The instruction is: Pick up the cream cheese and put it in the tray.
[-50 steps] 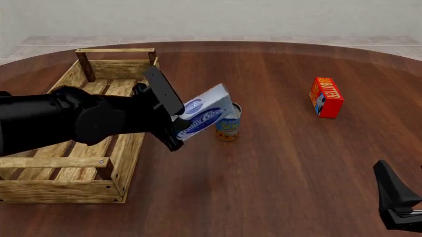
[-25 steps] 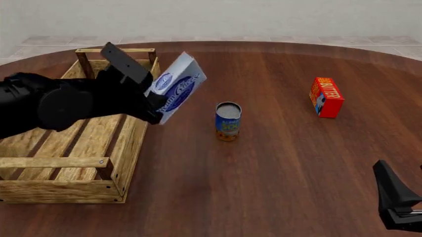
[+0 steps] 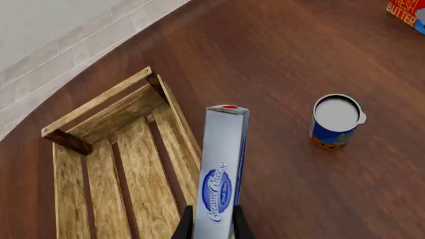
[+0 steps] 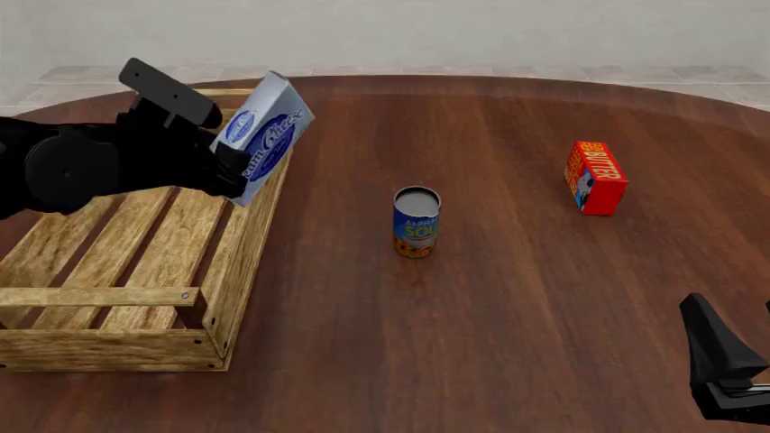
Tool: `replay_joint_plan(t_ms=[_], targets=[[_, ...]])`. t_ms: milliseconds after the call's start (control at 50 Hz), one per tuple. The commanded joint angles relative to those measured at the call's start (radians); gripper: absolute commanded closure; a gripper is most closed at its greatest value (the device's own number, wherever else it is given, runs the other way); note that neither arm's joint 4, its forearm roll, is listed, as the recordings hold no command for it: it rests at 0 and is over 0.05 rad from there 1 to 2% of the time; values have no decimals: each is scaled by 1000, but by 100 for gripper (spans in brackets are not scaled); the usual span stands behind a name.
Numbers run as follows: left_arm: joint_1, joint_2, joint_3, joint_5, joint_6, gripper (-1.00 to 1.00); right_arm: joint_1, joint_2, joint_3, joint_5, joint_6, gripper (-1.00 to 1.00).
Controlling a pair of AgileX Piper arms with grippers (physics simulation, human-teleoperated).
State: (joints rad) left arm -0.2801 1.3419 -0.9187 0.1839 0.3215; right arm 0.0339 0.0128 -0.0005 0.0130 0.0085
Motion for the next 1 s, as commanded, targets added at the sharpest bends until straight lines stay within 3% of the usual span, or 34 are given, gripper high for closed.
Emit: replay_joint_plan(t_ms=[20,200,460,640,1000], targets=[[80,0,-5,-2,36,100,2,-9,0,7,-1,-100],[152,27,-34,9,75,100,1,-9,0,8,-1,-100],[226,71,-49,11,75,100,3,-9,0,9,-2,-100],[316,140,-49,-27,134,100,4,-1,0,2,-1,-100],[376,261,-80,-55,121,100,5,-3,0,2,1,-100]])
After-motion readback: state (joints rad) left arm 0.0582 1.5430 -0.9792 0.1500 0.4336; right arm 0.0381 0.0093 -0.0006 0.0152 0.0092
